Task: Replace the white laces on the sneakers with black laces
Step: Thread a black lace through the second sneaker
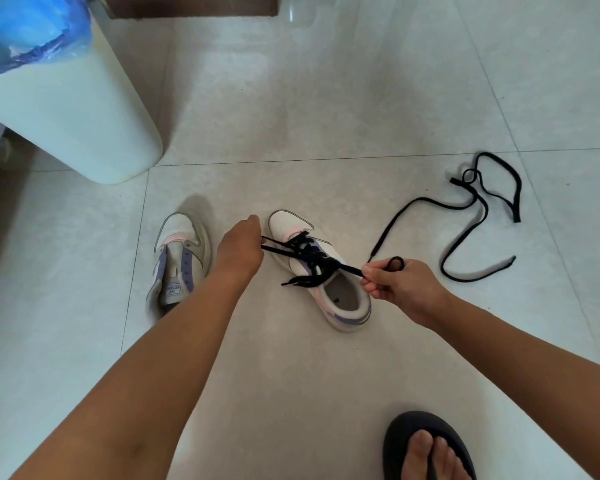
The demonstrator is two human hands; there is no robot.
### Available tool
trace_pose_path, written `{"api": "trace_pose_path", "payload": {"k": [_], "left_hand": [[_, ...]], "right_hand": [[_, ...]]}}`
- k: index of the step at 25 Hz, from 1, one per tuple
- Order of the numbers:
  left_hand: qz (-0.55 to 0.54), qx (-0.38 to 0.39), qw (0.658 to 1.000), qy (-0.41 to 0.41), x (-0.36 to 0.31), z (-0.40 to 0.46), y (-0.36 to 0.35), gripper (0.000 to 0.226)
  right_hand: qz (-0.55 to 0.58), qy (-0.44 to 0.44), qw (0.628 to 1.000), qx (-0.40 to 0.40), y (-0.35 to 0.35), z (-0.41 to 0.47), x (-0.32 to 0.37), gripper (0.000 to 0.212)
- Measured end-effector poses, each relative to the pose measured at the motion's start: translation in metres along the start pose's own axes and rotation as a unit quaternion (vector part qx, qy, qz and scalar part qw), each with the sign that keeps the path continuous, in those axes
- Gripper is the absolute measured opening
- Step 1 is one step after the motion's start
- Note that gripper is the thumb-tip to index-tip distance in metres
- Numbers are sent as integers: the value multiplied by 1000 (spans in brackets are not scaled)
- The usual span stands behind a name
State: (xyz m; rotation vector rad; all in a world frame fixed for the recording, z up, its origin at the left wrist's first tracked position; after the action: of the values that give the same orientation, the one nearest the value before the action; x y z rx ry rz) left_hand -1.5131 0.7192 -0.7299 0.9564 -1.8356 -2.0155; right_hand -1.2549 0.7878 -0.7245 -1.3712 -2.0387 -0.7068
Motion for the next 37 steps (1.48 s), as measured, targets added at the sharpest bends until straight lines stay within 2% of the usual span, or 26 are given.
{"api": "trace_pose_path", "payload": {"k": [3,4,5,7,8,10,12,13,16,18,20,22,24,25,26,27,28,29,31,32,33,35,37], "left_hand": [[-103,19,994,35,4,0,1,7],[-151,37,986,54,5,-3,3,13],[-180,60,979,68,4,-10,5,23],[-187,91,976,57,-8,-35,8,41],[-200,104,973,46,-20,-53,4,46],[-278,176,942,64,-51,-100,-14,64],[-376,205,895,128,-68,-123,-31,74],[-402,180,884,158,-67,-117,-36,73],[-376,70,907,175,-49,-76,-33,63],[-374,30,916,142,-50,-54,-20,65],[-341,-8,937,75,-59,-46,-3,68],[-280,-44,959,5,-62,-50,13,70],[-151,-73,978,-127,-57,-64,15,75],[-66,-81,976,-191,-47,-70,13,76],[-2,-84,974,-210,-28,-70,18,71],[46,-89,972,-211,-9,-71,28,56],[74,-86,973,-200,9,-74,39,41],[81,-88,971,-206,23,-80,52,32],[66,-68,960,-262,32,-104,64,19],[61,-59,950,-300,32,-117,65,19],[55,-54,945,-318,31,-128,66,22],[55,-72,952,-294,38,-137,71,28],[65,-70,974,-205,55,-131,72,35]], "right_hand": [[2,14,1000,-9,4,3,-2,7],[-52,53,997,-30,12,6,2,16],[-152,117,980,-61,21,6,8,29],[-352,287,887,-85,26,-4,24,50],[-397,356,844,-52,15,-16,25,55],[-426,433,793,43,-17,-39,11,54],[-434,458,773,65,-39,-41,-2,49],[-424,445,787,53,-44,-33,-1,51],[-348,377,858,8,-58,-5,22,51],[-237,322,916,30,-70,0,41,51],[-166,326,931,8,-66,3,57,43],[-210,353,911,-40,-41,19,59,34],[-385,332,852,-123,13,52,44,36],[-486,282,808,-175,53,70,34,40],[-554,213,770,-233,96,83,25,45],[-581,144,749,-283,132,88,19,50],[-578,90,750,-310,153,89,15,54],[-557,53,768,-312,158,90,10,55],[-486,37,815,-314,144,94,4,44],[-478,31,818,-319,133,92,3,37],[-499,29,806,-319,123,91,1,31],[-583,55,760,-282,105,84,-3,24],[-642,105,729,-214,84,70,-9,16]]}}
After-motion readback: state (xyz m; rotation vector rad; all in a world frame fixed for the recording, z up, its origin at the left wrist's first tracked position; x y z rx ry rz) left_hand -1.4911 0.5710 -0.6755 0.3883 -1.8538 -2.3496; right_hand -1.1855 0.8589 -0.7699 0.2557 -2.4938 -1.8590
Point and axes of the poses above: each hand's wrist, its own z-axis towards the middle knuckle, its own y-axis out of the back of the hand, x = y × z, the point moved 8 cm from there along z, towards the middle knuckle, and after that the axes turned 13 degrees about -x, right-handed, at the moved point
